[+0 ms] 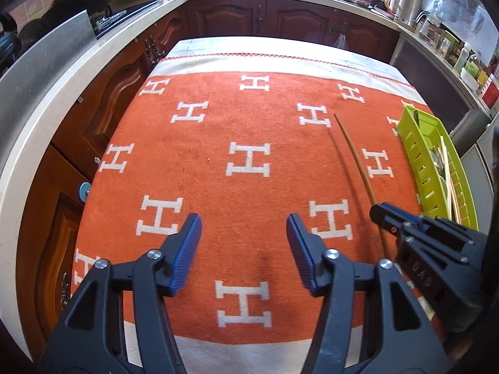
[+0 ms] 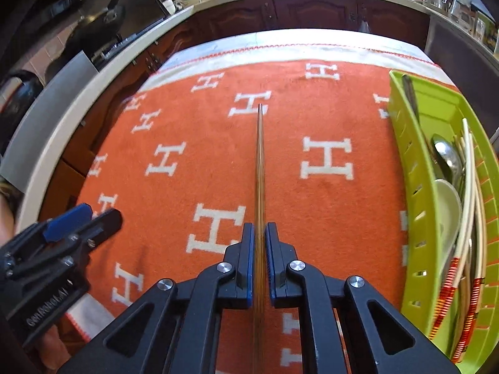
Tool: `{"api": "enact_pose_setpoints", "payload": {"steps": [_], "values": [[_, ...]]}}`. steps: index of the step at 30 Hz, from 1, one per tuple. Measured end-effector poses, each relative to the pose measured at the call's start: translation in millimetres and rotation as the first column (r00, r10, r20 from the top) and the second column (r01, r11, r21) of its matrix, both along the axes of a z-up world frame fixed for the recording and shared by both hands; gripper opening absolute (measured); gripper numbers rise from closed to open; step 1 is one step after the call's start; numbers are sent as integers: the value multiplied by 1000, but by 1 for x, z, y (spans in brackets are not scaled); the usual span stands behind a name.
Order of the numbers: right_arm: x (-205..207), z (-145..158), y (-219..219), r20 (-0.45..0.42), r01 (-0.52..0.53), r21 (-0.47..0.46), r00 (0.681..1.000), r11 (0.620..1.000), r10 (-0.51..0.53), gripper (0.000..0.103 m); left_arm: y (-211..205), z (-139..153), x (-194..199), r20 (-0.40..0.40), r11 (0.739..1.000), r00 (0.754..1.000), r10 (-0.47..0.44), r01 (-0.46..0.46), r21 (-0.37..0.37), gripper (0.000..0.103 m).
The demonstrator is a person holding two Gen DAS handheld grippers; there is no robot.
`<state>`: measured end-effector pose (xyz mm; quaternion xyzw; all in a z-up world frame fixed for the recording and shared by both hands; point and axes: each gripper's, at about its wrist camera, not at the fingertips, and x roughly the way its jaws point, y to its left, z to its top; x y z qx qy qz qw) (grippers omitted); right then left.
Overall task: Organize utensils
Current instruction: 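Lift and carry the brown chopstick over the green tray with the right tool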
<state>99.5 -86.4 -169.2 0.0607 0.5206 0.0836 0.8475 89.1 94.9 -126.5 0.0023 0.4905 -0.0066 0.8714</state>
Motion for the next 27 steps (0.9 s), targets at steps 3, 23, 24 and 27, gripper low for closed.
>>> {"api": "enact_pose_setpoints", "payload": {"steps": [3, 23, 24, 27], "values": [[-2, 18, -10, 31, 1, 33, 1000, 999, -2, 6, -7, 6, -1, 0, 1000, 1000, -11, 11, 3, 57], [-47, 114, -148, 160, 111, 149, 978, 983, -135, 6, -151, 65, 7, 54, 962, 961, -273, 272, 31, 81], [-51, 116, -158, 161, 128, 148, 975, 981, -151, 6, -162, 65, 7, 48, 957, 956, -291, 290, 31, 81], [-58, 115, -182, 154, 163, 153, 970, 975, -186, 6, -187, 61, 8, 26, 948, 947, -319, 318, 28, 82]]}}
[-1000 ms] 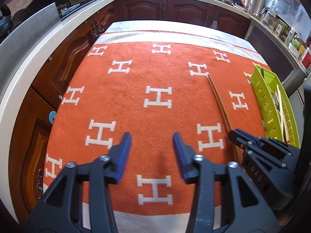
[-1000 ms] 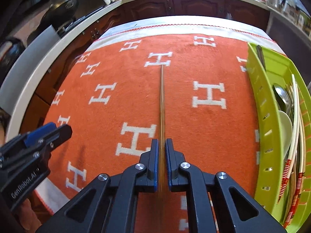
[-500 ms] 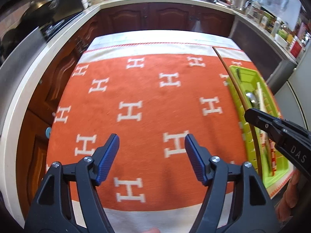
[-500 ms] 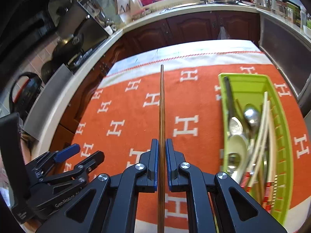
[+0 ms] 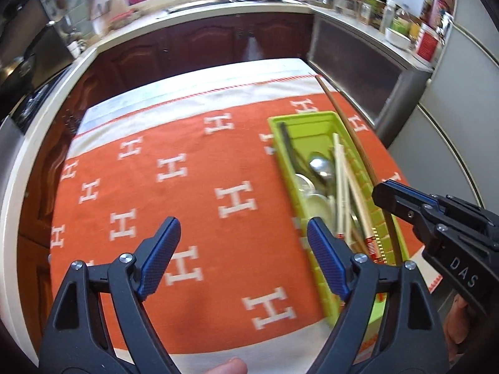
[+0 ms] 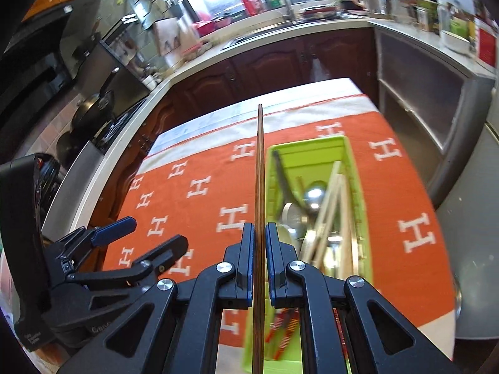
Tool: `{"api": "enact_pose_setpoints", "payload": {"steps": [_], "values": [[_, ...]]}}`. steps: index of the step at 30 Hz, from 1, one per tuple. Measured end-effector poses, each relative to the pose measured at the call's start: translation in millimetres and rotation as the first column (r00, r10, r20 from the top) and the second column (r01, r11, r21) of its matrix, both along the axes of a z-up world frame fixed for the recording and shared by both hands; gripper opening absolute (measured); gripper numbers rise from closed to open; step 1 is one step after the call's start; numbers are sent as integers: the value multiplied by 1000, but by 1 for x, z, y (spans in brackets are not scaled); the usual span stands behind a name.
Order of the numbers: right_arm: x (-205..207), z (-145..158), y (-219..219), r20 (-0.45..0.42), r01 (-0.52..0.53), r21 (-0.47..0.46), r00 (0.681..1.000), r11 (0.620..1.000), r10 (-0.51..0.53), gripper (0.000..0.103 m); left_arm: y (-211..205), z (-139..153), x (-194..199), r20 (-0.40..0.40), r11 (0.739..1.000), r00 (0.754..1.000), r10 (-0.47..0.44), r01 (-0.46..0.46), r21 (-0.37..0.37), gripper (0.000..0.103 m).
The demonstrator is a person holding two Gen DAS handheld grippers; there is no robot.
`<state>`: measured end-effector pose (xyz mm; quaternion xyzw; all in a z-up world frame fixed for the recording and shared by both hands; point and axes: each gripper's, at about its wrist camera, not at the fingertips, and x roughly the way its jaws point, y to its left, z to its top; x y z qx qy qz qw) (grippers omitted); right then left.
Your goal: Organize utensils
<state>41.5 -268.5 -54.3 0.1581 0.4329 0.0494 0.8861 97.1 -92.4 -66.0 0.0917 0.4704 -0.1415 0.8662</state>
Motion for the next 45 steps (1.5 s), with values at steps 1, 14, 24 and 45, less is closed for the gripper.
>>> {"api": "enact_pose_setpoints", "payload": {"steps": [1, 14, 24, 45], "values": [[-2, -1, -9, -3, 12, -3, 1000, 1000, -12, 6, -8, -2, 0, -5, 1000, 1000, -7, 7, 3, 82], [-8, -35, -55, -73, 77, -26, 994, 997, -79, 6, -36, -29, 5, -30, 1000, 999, 13, -12, 12, 82], [8, -59, -56, -153, 93, -28, 983, 995, -96, 13, -31, -36, 12, -44, 999, 998, 41, -40, 9, 82], [0, -61, -34, -139, 57, -40, 988, 998, -63, 25, -19, -35, 8, -40, 997, 996, 78, -78, 0, 82]]}}
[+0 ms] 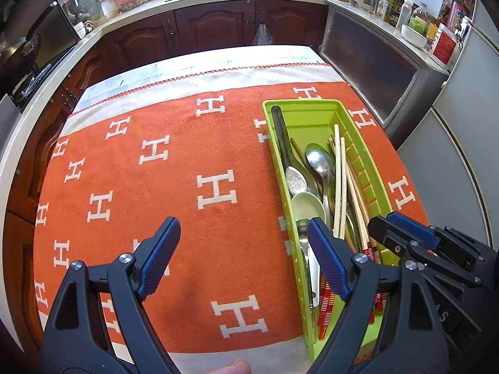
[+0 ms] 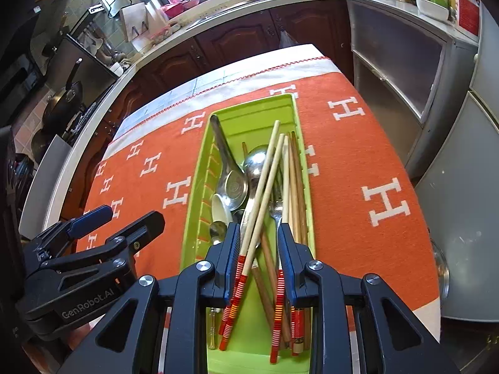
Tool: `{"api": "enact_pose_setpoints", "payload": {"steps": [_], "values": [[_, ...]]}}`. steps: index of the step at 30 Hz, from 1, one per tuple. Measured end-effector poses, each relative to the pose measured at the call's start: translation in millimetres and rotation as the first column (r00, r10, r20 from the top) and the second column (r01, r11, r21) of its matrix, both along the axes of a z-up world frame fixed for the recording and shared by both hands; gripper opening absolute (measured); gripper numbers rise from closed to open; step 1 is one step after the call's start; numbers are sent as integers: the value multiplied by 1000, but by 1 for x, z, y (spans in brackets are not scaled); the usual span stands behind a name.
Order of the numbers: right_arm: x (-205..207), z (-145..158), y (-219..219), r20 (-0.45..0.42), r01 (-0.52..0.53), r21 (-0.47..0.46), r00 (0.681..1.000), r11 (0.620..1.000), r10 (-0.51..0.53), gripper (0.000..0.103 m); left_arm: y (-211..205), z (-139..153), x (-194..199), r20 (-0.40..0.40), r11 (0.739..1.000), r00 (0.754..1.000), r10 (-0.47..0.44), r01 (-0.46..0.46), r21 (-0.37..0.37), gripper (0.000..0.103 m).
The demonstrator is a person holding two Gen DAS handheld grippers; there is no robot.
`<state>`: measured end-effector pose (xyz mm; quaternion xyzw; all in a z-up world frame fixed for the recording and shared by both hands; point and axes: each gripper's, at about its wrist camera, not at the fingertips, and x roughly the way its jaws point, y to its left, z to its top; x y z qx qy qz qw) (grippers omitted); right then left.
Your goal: Organize utensils
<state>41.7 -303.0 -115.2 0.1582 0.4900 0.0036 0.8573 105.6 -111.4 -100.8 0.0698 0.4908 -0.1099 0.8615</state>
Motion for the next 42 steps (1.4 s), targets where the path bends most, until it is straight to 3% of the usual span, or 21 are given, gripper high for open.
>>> {"api": "enact_pose_setpoints", "payload": {"steps": [7, 15, 23, 29, 36, 42], "values": [[-6, 4, 5, 11, -9, -2, 1000, 1000, 9, 33, 8, 4, -5, 15, 1000, 1000, 18, -18, -7, 82], [-13, 12, 13, 23, -25, -12, 999, 1000, 26, 35, 16, 11, -13, 32, 999, 999, 30, -30, -16, 82], [-18, 29, 26, 50, -40, -38, 998, 998, 42, 37, 43, 31, -24, 122, 997, 990, 69, -71, 11, 82], [-16, 50, 50, 89, -86, -64, 992, 994, 91, 37, 69, 46, -33, 157, 994, 982, 101, -105, 13, 82], [-16, 82, 76, 151, -113, -110, 980, 988, 129, 46, 87, 69, -44, 176, 993, 977, 119, -121, -2, 82], [-21, 109, 75, 166, -118, -19, 979, 993, 119, 46, 92, 93, -56, 195, 992, 973, 125, -119, -42, 82]]}}
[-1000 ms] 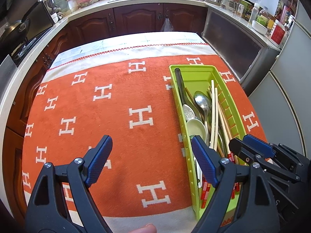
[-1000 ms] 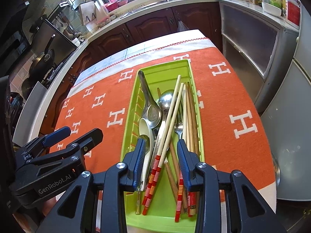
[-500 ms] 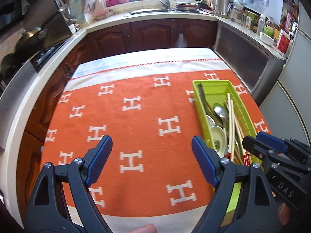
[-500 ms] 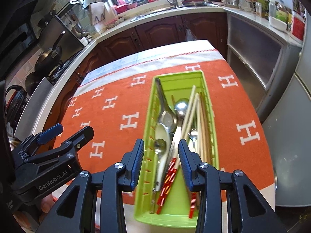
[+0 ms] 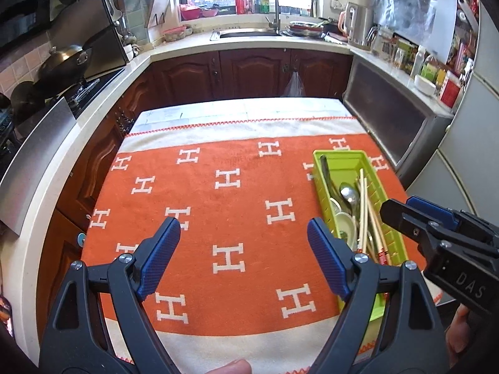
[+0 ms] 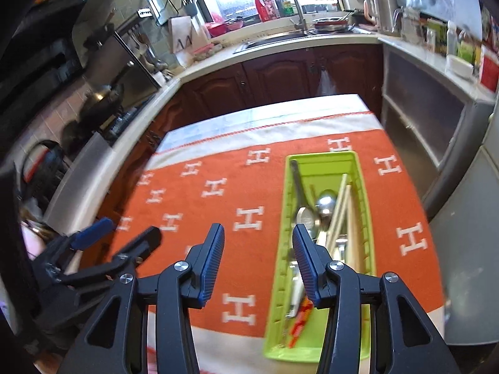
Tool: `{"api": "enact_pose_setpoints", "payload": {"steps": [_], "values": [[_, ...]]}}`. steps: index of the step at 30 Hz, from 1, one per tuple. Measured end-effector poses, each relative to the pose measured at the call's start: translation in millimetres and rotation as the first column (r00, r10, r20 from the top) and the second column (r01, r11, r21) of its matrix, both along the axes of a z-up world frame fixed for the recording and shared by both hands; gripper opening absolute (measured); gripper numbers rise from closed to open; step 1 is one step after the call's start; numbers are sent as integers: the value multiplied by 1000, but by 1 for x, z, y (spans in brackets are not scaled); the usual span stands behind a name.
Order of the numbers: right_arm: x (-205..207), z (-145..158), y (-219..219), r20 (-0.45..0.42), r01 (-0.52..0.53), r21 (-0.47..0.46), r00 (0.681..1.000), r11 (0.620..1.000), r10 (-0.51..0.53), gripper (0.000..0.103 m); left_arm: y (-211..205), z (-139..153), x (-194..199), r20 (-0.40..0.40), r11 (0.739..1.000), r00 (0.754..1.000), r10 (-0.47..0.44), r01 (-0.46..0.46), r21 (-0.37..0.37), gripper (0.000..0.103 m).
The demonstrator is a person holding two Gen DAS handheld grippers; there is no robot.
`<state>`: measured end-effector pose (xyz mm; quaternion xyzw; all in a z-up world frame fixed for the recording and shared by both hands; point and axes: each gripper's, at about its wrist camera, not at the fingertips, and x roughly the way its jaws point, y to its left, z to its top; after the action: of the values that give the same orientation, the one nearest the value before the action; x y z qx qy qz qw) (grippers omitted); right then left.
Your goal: Organize utensils
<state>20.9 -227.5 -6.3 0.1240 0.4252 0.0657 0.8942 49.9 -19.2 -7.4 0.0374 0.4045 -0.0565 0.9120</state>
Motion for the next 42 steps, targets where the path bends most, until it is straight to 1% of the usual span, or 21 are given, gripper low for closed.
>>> {"api": "enact_pose_setpoints", "payload": {"steps": [2, 6, 9, 13, 23, 29, 42], "values": [[-7, 14, 5, 29, -11, -18, 1000, 1000, 11, 46, 2, 8, -5, 8, 1000, 1000, 7, -7, -11, 82], [-23, 37, 15, 83, -33, -44, 996, 998, 37, 53, 7, 22, -14, 22, 999, 999, 44, -44, 1, 82], [-36, 53, 22, 126, -29, -76, 991, 997, 38, 60, 12, 31, -23, 50, 997, 996, 76, -77, 17, 82], [-48, 62, 28, 145, -39, -85, 988, 996, 51, 63, 16, 39, -32, 77, 995, 992, 96, -98, 22, 82], [-59, 60, 31, 118, -51, -59, 991, 997, 58, 65, 16, 37, -36, 61, 994, 992, 109, -111, 25, 82], [-51, 52, 29, 100, -50, -48, 993, 998, 54, 65, 16, 34, -33, 52, 993, 992, 112, -113, 25, 82], [-48, 42, 30, 84, -50, -36, 995, 998, 53, 65, 17, 28, -34, 43, 992, 992, 122, -123, 28, 82]]}}
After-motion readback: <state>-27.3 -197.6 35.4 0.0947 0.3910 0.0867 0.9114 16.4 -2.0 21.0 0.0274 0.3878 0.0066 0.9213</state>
